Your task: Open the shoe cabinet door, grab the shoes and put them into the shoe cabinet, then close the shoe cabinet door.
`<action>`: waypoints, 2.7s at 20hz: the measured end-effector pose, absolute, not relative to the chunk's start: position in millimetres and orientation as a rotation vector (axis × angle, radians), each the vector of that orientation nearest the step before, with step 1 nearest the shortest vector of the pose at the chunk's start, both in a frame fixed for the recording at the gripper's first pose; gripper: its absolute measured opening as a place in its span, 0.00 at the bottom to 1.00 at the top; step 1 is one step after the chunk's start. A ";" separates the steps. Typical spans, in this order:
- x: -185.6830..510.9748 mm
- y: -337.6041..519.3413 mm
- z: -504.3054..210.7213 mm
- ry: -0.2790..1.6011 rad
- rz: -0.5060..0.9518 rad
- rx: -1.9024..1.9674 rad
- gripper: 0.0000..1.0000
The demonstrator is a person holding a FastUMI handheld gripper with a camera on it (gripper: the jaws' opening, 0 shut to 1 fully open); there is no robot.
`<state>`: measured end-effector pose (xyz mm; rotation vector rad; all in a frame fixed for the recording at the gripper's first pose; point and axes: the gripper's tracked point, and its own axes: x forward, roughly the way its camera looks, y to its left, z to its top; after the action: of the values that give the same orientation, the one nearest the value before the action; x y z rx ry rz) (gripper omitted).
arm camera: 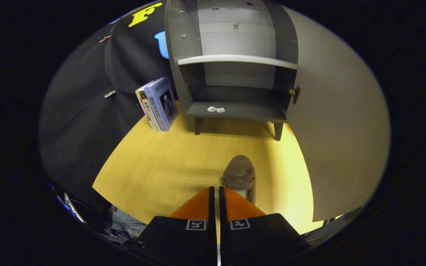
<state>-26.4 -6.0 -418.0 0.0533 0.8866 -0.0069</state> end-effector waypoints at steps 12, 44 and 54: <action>-13.8 -22.6 -515.7 1.048 -0.076 0.025 0.22; 39.7 -41.9 -556.9 0.883 -0.082 0.022 0.05; 60.4 -39.5 -384.6 0.723 -0.039 0.030 0.05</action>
<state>60.4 -39.5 -384.6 0.0295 0.7231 -0.0387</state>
